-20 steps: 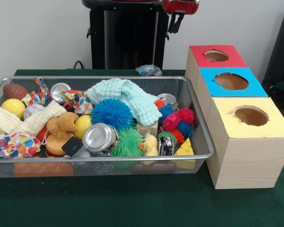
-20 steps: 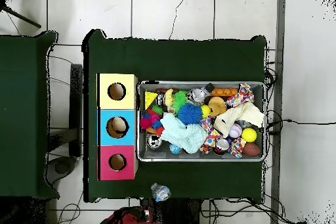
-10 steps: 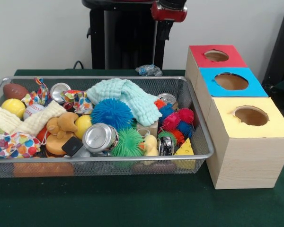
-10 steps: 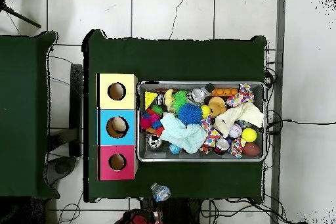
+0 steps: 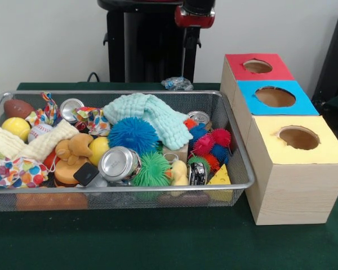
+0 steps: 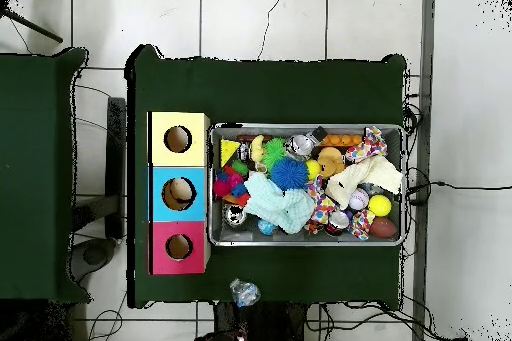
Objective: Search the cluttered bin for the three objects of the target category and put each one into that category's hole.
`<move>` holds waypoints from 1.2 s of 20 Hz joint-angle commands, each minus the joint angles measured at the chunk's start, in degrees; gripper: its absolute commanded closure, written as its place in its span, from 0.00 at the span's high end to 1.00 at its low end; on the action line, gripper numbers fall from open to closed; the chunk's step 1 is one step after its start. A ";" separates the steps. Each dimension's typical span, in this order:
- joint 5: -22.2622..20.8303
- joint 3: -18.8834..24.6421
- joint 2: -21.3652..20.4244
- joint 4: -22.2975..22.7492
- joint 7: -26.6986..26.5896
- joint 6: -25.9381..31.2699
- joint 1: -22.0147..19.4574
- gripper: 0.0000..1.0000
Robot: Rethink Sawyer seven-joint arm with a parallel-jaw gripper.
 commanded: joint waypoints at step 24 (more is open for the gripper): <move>2.85 5.40 3.08 0.01 16.02 -4.31 3.43 0.00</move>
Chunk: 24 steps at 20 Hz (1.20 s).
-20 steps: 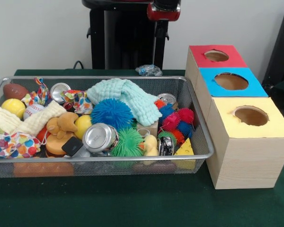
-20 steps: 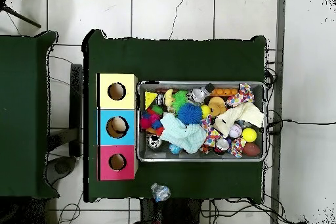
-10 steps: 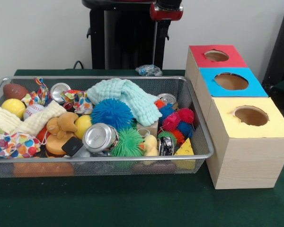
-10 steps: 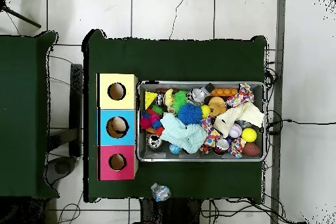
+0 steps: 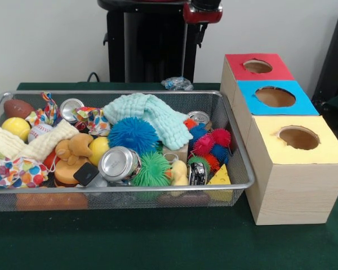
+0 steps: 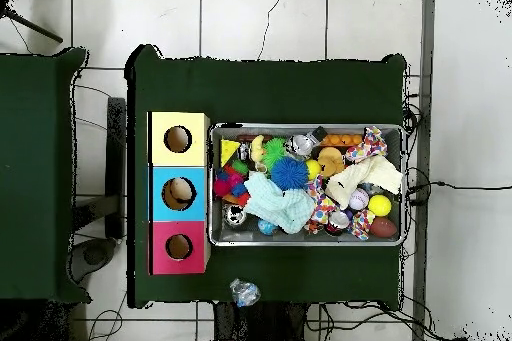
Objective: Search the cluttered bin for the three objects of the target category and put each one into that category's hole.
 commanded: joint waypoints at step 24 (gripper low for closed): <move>0.29 0.66 9.85 -1.56 17.68 -16.03 -1.52 1.00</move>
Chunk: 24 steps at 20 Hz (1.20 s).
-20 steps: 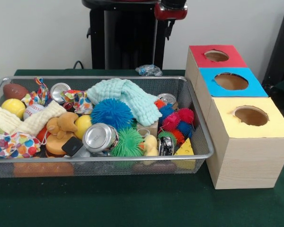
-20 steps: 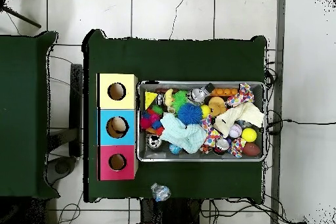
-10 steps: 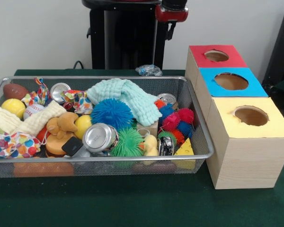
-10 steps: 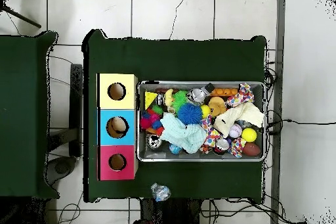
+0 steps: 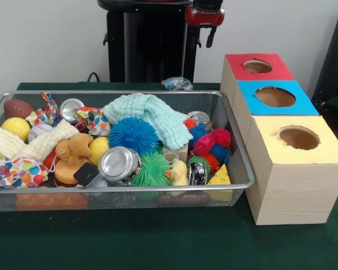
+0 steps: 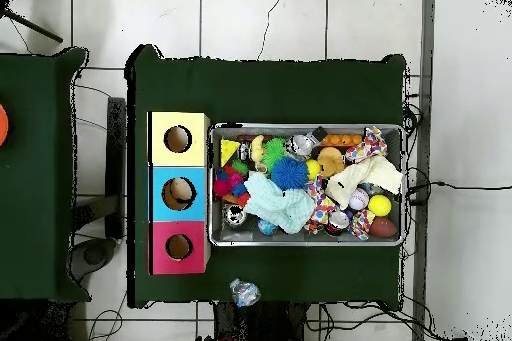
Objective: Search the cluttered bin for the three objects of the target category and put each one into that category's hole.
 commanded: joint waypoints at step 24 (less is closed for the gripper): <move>-1.10 -3.88 21.52 -13.93 9.13 -13.41 -3.32 1.00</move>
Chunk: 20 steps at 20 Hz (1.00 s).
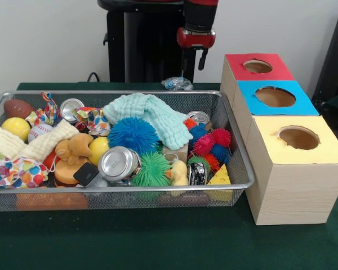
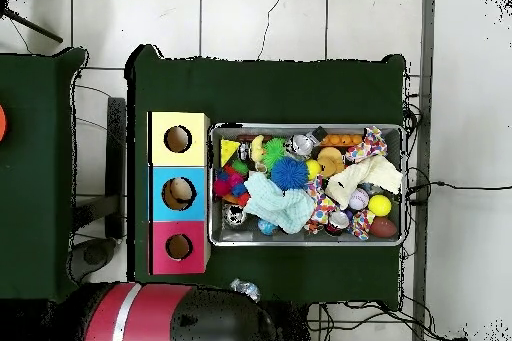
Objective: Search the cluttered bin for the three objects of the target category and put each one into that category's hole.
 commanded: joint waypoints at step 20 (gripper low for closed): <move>24.30 -0.64 -5.56 8.00 16.94 12.17 17.42 1.00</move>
